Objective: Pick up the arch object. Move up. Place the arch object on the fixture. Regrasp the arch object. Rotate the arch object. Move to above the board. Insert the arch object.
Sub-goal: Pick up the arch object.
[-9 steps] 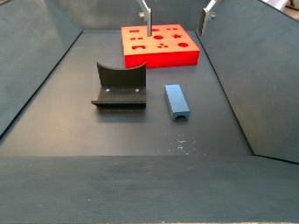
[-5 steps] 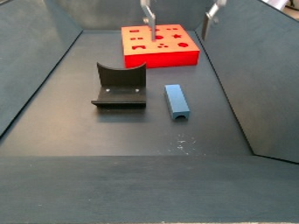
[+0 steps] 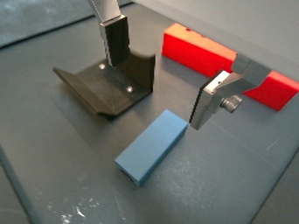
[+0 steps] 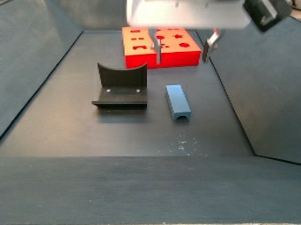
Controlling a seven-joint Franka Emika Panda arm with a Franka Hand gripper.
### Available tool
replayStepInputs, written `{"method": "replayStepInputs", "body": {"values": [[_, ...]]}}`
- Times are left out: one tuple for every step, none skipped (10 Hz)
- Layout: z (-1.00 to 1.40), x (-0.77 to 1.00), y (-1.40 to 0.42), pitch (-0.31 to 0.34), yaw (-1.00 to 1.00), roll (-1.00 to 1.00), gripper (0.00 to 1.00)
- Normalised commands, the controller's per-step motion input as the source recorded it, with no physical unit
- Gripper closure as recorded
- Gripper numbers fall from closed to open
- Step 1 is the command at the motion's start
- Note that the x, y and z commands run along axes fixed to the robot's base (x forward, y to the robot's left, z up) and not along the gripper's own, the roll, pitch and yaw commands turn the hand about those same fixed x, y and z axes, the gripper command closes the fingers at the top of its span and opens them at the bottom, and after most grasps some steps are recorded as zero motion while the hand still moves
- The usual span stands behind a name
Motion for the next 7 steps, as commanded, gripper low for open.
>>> {"method": "replayStepInputs", "body": {"values": [[-1.00, 0.00, 0.00, -0.059, 0.10, 0.00, 0.00], [-1.00, 0.00, -0.09, -0.031, 0.09, 0.00, 0.00], [-1.00, 0.05, -0.30, 0.000, 0.13, 0.00, 0.00], [-1.00, 0.06, -0.45, 0.000, 0.15, 0.01, 0.00], [-1.00, 0.07, -0.48, 0.000, 0.16, 0.00, 0.00], [-1.00, 0.09, -0.47, 0.000, 0.17, 0.00, 0.00], [-0.17, -0.05, -0.01, -0.119, 0.12, -0.09, 0.00]]}}
